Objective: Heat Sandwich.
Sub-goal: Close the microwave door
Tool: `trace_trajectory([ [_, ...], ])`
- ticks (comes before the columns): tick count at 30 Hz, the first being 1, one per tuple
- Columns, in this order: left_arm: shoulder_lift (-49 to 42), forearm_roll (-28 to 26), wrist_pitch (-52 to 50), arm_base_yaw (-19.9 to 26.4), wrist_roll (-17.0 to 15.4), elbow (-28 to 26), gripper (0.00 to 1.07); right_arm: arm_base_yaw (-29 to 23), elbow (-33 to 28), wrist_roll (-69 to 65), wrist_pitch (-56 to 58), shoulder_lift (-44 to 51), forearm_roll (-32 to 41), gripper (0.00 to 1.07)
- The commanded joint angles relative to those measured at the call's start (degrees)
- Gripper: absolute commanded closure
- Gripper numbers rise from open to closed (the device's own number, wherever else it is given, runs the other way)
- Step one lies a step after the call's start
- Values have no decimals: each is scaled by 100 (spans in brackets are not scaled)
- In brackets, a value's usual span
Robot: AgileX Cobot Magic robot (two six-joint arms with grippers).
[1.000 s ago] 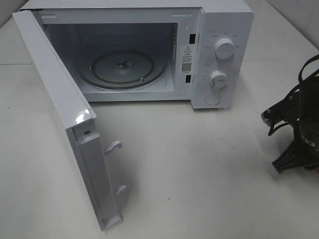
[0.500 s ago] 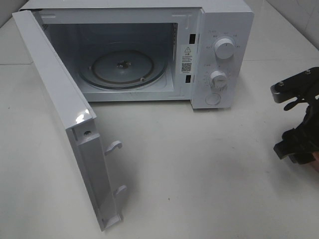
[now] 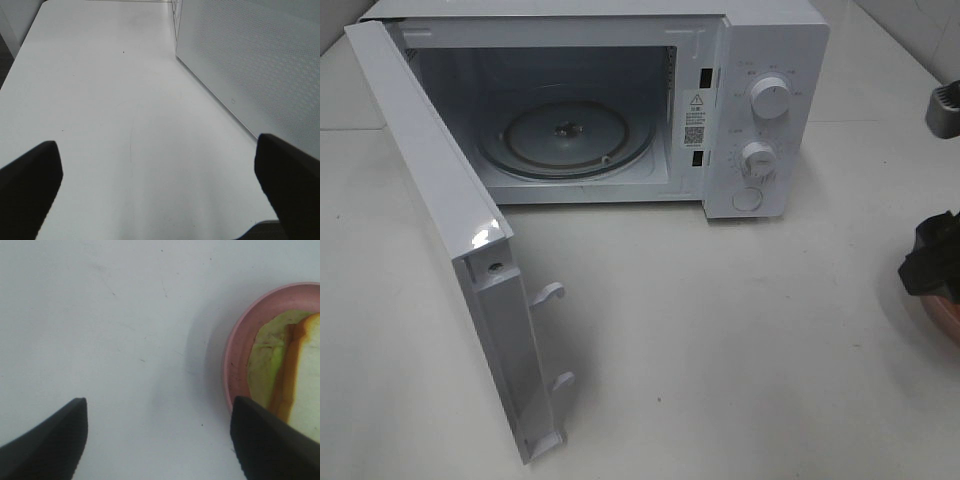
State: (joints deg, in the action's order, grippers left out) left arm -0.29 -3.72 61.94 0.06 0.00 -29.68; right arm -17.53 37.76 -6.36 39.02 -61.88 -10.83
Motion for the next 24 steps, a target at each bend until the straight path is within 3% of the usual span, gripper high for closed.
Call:
trace_trajectory([
  [1,-86,11,-63,-6,-57,0,6,6,17,241,212,327,212,31],
  [8,-86,11,-63,-6,-57,0,6,6,17,269,779,1415,246,31],
  [20,-86,11,-63,-6,-57,0,6,6,17,218,1455,2492,246,31],
  [24,-86,11,-63,-6,-57,0,6,86,-40,218,1684,3346,252,31],
])
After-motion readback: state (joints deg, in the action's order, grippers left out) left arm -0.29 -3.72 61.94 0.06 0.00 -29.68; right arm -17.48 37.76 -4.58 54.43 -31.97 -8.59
